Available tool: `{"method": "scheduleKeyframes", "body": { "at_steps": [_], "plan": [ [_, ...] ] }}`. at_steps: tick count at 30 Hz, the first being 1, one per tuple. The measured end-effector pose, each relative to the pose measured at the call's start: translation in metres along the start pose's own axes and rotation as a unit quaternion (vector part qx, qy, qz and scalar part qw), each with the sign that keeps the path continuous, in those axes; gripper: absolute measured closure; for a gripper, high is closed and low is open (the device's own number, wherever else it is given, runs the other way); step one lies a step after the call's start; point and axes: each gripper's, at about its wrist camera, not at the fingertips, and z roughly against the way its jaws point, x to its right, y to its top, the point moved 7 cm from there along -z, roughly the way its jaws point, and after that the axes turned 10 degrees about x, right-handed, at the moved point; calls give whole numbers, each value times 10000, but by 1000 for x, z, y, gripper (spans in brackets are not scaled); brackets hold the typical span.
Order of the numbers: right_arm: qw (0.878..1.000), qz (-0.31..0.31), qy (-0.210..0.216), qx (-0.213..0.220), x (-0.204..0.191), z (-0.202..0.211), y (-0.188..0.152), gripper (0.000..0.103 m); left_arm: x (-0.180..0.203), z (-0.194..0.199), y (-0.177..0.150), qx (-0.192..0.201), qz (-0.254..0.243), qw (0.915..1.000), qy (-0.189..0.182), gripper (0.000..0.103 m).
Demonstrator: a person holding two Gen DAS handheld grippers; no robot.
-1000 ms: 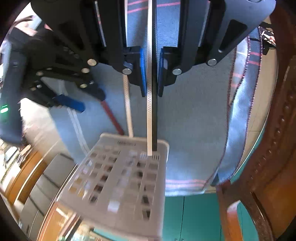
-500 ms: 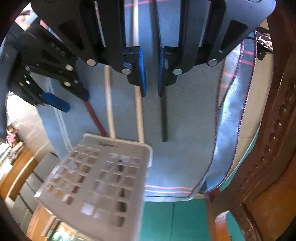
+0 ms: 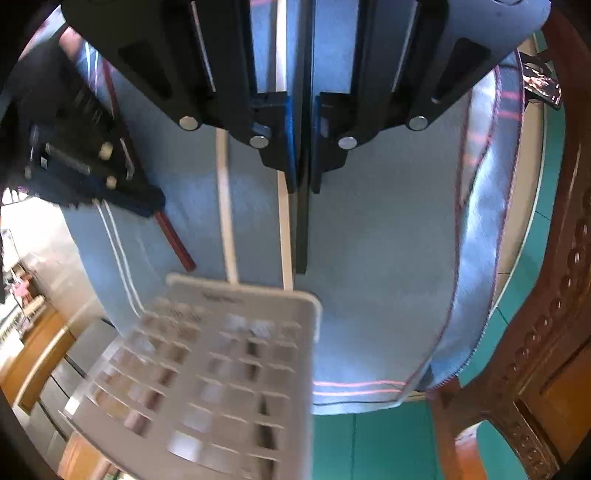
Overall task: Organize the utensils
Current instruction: 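Grasp a black stick with the left tool while the right tool grasps the red stick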
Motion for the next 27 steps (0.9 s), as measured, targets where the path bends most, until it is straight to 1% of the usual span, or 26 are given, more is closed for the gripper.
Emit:
{"method": "scheduleKeyframes", "body": {
  "at_steps": [2, 4, 6, 9, 11, 13, 16, 19, 21, 22, 23, 24, 25, 26, 27],
  "plan": [
    [9993, -51, 273, -241, 8, 4, -4, 97, 3, 3, -6, -48, -116, 9999, -71, 95],
    [9989, -4, 318, -347, 17, 6, -5, 97, 4, 6, -10, -61, -174, 9998, -112, 95],
    [9989, 0, 312, -336, 20, 7, -5, 95, 0, 5, -10, -45, -146, 9999, -55, 95],
    [9994, 76, 271, -220, 15, 6, -3, 84, -4, 2, -2, 7, -94, 9999, 88, 95],
    [9995, 207, 178, -140, 7, 5, -1, 73, -6, -4, 5, 61, -137, 9996, 246, 94],
    [9994, 342, 48, -65, 0, 3, 0, 67, -10, -14, 16, 105, -176, 9991, 377, 94],
    [9985, 521, -182, 68, -8, -1, 3, 62, -11, -19, 21, 129, -202, 9986, 464, 93],
    [9985, 478, -233, 112, -10, -3, 5, 61, -13, -23, 25, 131, -249, 9981, 543, 91],
    [9989, 412, -200, 83, -11, -6, 7, 62, -13, -21, 23, 130, -272, 9979, 571, 91],
    [9990, 380, -229, 82, -11, -6, 8, 68, -13, -21, 24, 131, -290, 9978, 582, 91],
    [9991, 350, -236, 87, -8, -5, 8, 78, -9, -16, 20, 139, -289, 9978, 589, 91],
    [9992, 328, -205, 79, -3, -4, 8, 83, -9, -17, 20, 146, -286, 9977, 590, 91],
    [9992, 328, -206, 77, -1, -4, 11, 94, -9, -17, 21, 157, -303, 9976, 597, 91],
    [9994, 311, -161, 79, 7, 1, 7, 96, -7, -15, 18, 166, -312, 9976, 600, 92],
    [9994, 301, -130, 87, 8, 3, 7, 96, -7, -16, 19, 179, -318, 9976, 590, 94]
  ]
}}
